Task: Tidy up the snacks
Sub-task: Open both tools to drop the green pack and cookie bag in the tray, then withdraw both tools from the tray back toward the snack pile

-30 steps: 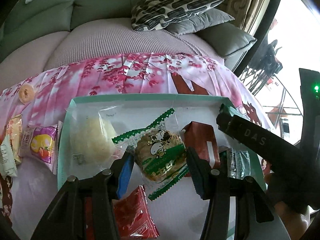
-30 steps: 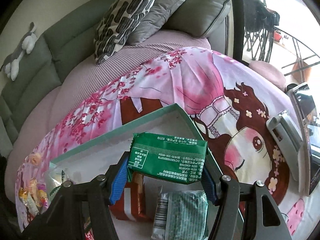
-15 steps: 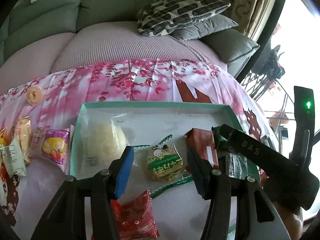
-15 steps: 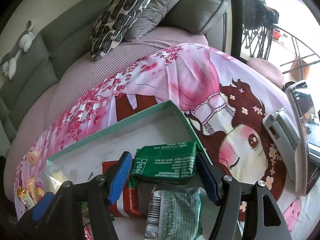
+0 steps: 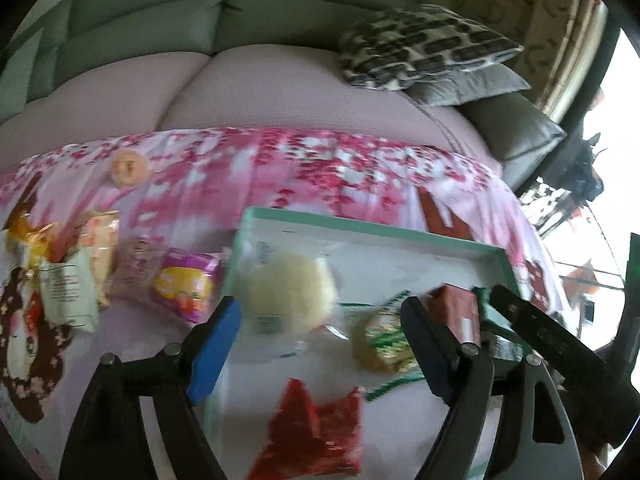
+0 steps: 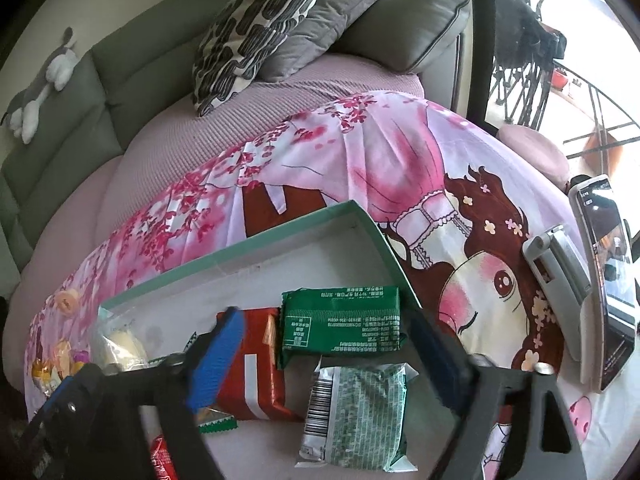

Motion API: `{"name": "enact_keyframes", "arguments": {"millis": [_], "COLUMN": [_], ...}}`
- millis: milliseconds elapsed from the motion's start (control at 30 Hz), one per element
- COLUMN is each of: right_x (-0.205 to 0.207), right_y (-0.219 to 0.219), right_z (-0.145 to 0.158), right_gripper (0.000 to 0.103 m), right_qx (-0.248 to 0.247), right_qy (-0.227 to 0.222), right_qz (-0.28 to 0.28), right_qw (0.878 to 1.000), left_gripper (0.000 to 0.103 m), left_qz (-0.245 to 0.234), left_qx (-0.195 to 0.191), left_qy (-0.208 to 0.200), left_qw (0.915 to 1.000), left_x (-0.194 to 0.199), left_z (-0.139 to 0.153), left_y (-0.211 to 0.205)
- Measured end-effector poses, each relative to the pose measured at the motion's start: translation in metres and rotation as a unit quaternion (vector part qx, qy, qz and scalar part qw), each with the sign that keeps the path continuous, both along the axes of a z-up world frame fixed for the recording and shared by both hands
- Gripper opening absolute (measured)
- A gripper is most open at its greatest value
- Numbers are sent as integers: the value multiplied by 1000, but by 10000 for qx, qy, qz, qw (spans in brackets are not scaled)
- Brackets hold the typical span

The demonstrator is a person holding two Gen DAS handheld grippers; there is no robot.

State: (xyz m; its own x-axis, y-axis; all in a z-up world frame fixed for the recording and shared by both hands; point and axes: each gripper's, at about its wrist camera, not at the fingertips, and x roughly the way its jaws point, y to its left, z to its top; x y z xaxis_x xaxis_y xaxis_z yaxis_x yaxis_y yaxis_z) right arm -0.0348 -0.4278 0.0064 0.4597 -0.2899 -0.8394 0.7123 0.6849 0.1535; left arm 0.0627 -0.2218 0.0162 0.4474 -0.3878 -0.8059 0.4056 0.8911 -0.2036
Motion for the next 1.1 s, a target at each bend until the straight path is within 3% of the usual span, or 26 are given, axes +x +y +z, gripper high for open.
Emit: {"name": "enact_keyframes", "arguments": {"millis": [67, 133, 367, 833, 1100], "right_x": [0, 0, 0, 2, 17], "right_y": [1, 3, 2, 8, 36], "right_z": [1, 2, 0, 7, 19], "right_gripper": [103, 103, 103, 103, 103], "right_qx": [-24, -54, 9, -115, -200], "right_qy": [-6, 4, 51, 38, -91], "right_qz": [13, 30, 34, 79, 441], "right_qw": [10000, 10000, 10000, 9999, 9988], "left_gripper": [85, 102, 102, 102, 102], "left_qz": [174, 444, 884, 871, 1148], "left_qx": [108, 245, 448, 697, 770], "left_qy": [-90, -206, -158, -292, -372], "left_qw": [9997, 9985, 9950, 9933, 9897], "left_x": [2, 5, 12, 10, 19], "left_z": [-1, -2, -13, -15, -4], "left_y": [5, 12, 27, 30, 59]}}
